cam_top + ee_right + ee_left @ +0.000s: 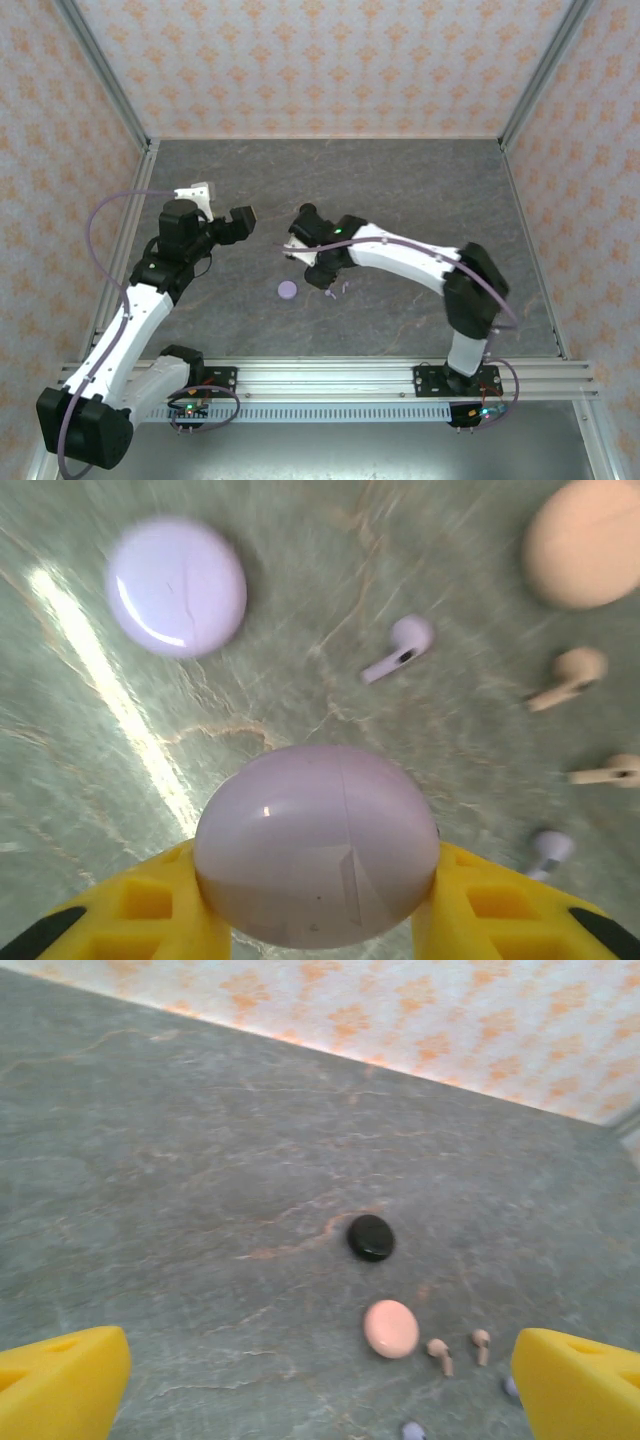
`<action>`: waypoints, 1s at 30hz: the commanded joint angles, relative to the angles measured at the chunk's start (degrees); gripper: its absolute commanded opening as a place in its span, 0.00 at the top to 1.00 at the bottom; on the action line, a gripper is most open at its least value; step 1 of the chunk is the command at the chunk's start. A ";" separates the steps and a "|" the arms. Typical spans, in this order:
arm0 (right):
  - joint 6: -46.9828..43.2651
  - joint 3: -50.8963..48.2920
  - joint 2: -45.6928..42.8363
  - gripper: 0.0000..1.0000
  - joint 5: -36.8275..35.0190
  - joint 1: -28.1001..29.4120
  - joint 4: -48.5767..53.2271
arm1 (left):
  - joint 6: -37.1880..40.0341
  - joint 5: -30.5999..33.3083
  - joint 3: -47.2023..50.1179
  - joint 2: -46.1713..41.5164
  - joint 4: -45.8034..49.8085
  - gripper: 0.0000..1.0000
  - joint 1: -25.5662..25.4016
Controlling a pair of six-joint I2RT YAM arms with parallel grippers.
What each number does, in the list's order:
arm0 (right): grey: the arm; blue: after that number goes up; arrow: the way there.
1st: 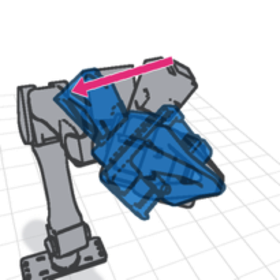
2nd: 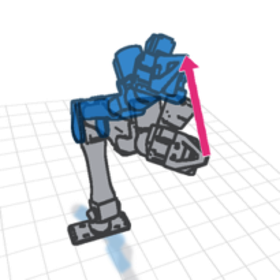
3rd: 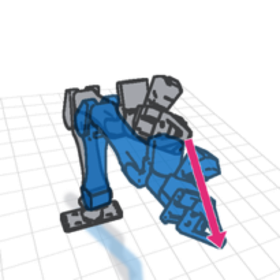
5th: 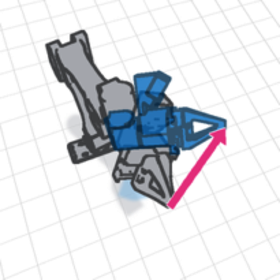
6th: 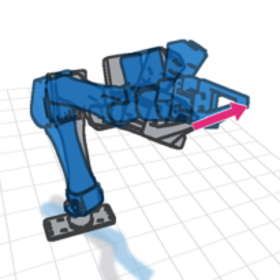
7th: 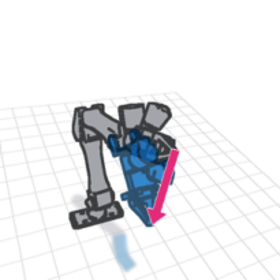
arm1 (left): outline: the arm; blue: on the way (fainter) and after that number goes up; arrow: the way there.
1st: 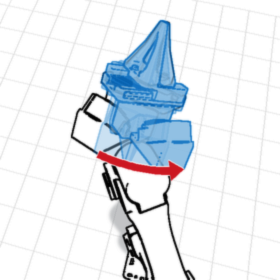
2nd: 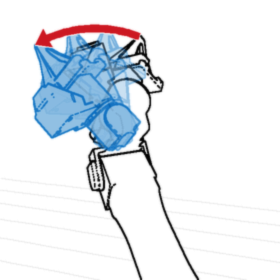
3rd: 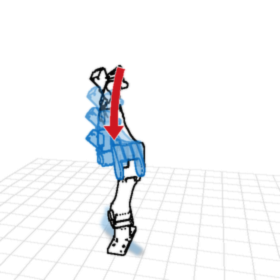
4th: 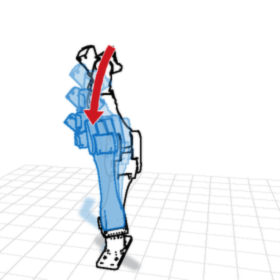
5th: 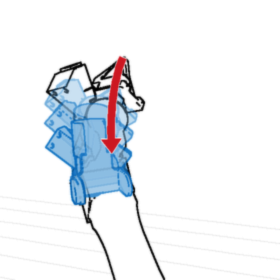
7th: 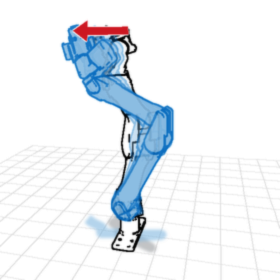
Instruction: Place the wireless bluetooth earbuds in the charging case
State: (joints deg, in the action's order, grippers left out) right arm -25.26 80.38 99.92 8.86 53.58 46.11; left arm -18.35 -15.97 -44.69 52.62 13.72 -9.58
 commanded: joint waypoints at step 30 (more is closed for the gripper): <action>-19.48 -13.34 -31.38 0.63 -6.49 -0.76 -30.55 | -3.97 -38.45 -19.78 13.08 -1.74 0.28 -15.67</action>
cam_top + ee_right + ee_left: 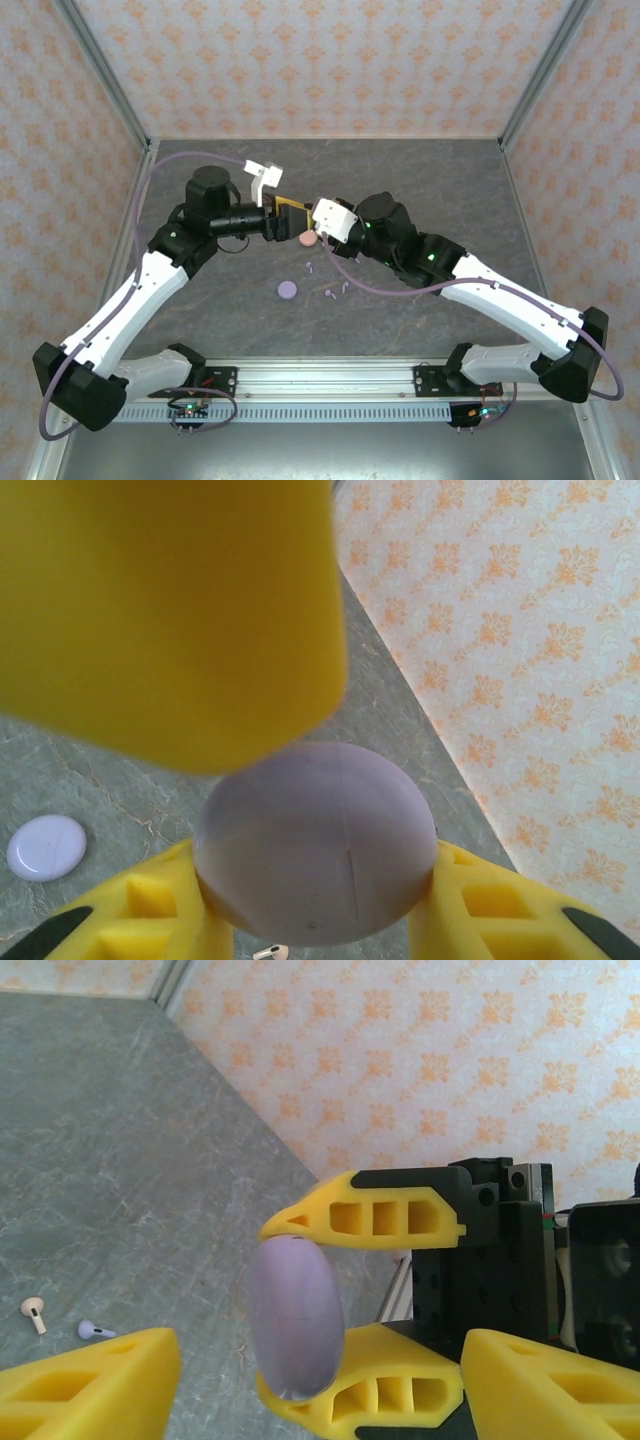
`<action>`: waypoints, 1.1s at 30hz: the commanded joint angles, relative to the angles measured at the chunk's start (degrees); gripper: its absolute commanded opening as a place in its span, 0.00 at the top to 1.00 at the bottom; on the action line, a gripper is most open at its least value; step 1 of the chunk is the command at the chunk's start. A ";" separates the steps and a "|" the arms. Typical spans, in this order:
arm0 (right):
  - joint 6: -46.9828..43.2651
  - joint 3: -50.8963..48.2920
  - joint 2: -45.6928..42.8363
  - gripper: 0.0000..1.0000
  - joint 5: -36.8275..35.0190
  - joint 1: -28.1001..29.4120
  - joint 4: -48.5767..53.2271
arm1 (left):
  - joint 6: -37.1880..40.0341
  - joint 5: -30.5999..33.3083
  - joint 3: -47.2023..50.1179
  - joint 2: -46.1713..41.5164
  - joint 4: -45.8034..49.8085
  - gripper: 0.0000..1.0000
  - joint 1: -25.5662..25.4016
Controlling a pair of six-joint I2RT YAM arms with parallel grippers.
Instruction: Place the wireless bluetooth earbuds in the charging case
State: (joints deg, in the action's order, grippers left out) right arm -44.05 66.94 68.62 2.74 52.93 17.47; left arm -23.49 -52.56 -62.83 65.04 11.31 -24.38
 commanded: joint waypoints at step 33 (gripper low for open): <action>1.76 2.55 1.39 0.50 0.09 -0.24 2.43 | 6.85 -0.26 -1.87 5.20 4.83 0.81 -3.32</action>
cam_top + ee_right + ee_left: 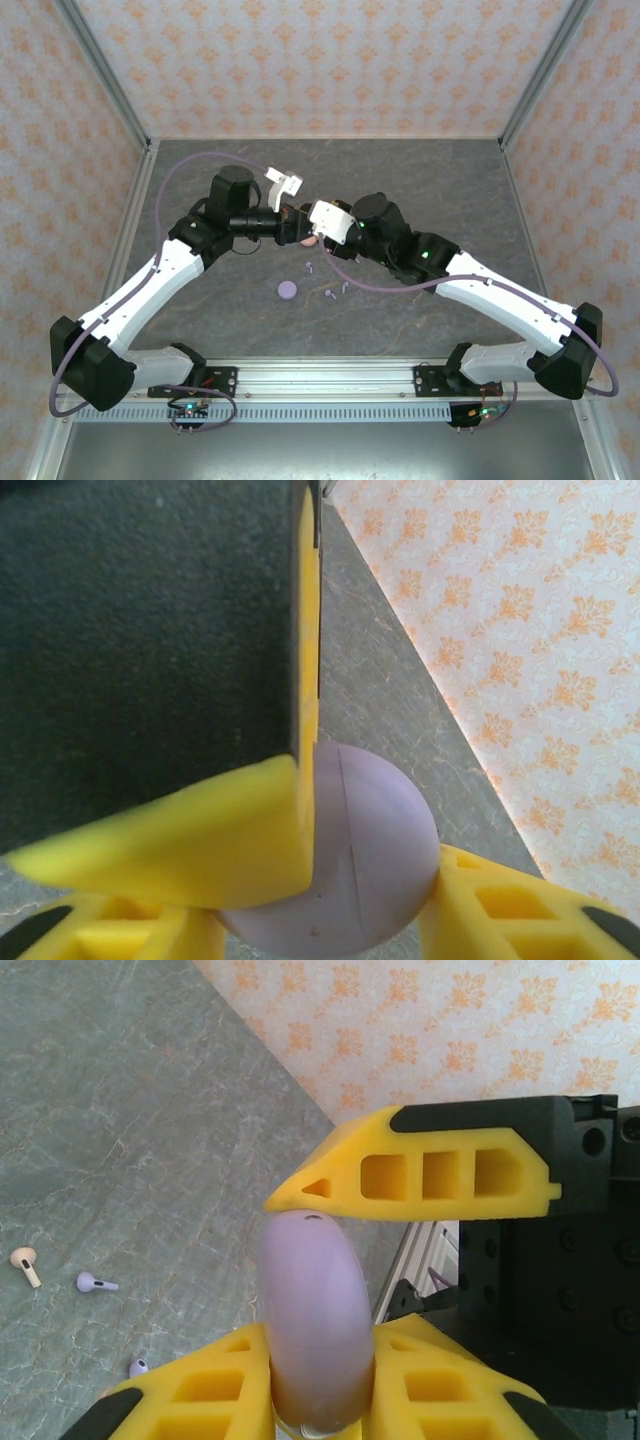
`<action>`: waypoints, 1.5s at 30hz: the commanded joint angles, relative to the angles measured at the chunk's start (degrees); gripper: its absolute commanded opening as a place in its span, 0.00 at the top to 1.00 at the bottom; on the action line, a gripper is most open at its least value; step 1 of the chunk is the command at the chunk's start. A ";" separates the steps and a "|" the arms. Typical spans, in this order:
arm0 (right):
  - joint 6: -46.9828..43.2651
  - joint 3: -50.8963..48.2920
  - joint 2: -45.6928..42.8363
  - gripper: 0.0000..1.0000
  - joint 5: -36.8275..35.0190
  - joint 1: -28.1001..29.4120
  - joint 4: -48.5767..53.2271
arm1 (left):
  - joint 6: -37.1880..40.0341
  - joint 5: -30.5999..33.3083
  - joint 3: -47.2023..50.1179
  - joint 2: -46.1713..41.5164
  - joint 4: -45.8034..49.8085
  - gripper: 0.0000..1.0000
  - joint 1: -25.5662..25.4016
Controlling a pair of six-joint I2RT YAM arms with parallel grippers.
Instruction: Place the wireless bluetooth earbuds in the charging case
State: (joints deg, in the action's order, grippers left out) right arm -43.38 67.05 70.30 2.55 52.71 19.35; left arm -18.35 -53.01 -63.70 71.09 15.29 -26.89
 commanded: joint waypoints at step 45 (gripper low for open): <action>34.98 -5.63 -8.00 0.30 31.79 -15.35 -12.59 | 20.17 3.24 12.53 -14.14 -15.82 1.00 -3.38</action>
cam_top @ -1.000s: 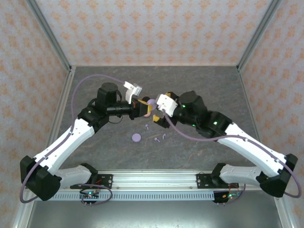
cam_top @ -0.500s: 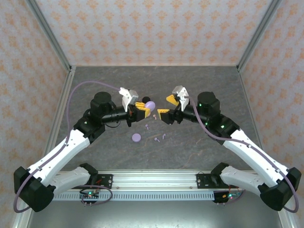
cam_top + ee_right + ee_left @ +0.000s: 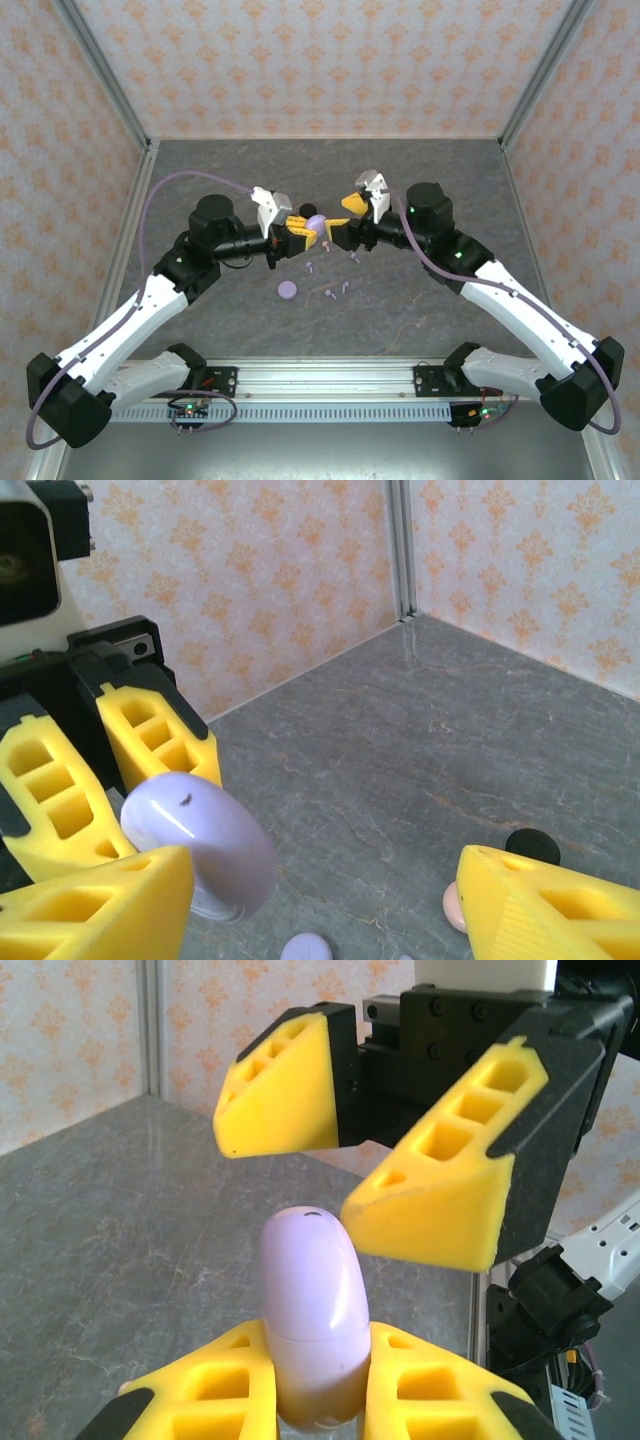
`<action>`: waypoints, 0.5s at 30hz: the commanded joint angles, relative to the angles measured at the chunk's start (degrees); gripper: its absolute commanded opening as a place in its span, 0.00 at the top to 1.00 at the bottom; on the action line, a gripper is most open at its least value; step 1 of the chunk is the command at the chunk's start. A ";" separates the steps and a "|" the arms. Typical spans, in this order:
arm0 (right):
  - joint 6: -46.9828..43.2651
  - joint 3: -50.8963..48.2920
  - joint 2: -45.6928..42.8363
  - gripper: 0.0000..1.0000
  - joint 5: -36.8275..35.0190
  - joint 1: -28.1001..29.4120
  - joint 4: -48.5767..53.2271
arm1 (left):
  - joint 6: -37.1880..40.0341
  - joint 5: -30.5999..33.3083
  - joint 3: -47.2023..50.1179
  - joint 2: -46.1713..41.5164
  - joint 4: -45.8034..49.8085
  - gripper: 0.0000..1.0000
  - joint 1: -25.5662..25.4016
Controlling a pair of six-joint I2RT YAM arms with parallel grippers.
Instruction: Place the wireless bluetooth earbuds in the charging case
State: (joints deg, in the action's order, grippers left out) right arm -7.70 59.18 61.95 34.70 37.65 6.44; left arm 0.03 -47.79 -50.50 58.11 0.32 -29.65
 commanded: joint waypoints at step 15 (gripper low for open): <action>-0.99 7.23 4.83 0.30 0.61 -0.38 5.95 | 3.39 -1.82 -1.42 -0.98 0.38 1.00 -1.10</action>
State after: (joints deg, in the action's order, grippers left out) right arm -8.14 64.31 65.93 34.72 37.30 10.04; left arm 1.65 -47.75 -50.50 58.11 1.28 -29.65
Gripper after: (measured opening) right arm 0.696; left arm 0.171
